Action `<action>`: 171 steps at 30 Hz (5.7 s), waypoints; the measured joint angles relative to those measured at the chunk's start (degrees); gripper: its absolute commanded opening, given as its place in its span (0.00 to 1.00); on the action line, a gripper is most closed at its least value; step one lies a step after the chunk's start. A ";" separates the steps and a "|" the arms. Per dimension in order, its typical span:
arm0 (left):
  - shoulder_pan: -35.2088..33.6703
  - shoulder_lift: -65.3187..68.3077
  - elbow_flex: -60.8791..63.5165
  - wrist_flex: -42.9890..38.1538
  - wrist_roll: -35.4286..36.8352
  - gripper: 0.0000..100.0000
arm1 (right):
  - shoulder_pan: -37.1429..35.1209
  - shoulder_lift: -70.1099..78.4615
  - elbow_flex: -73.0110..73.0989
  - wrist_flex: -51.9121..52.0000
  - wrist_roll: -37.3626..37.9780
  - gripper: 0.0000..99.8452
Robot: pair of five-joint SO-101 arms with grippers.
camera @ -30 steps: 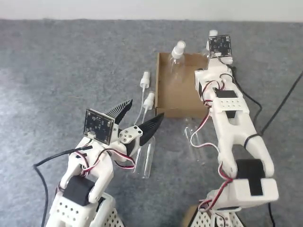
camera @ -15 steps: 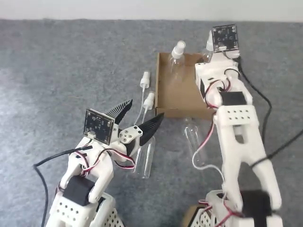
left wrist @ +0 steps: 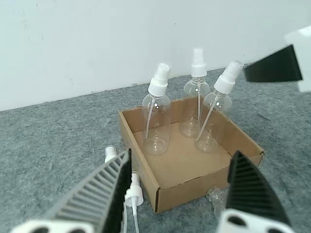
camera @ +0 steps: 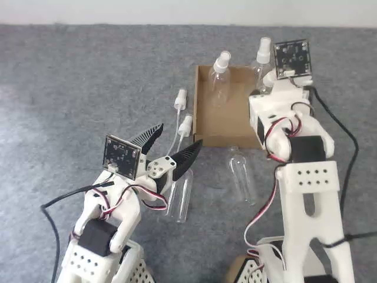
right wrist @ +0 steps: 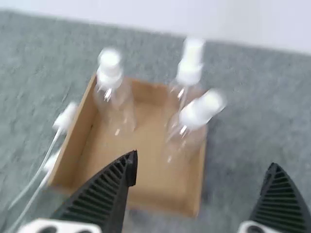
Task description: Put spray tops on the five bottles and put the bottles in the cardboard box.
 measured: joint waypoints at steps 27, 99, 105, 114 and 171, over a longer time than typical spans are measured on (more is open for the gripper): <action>-26.81 -0.09 2.99 16.62 -8.00 0.30 | -23.65 0.00 16.53 18.90 -5.19 0.35; -16.35 89.93 -66.81 22.77 -10.81 0.30 | 30.07 -10.29 48.97 -2.55 39.21 0.01; -11.96 105.23 -76.84 21.45 -10.37 0.30 | 28.75 -10.37 49.49 -3.52 38.24 0.01; -11.60 120.53 -90.29 21.36 -10.29 0.30 | 28.66 -10.73 50.37 -5.19 36.22 0.01; -15.30 155.87 -159.47 56.18 -9.41 0.08 | 28.66 -10.73 50.73 -5.98 34.29 0.01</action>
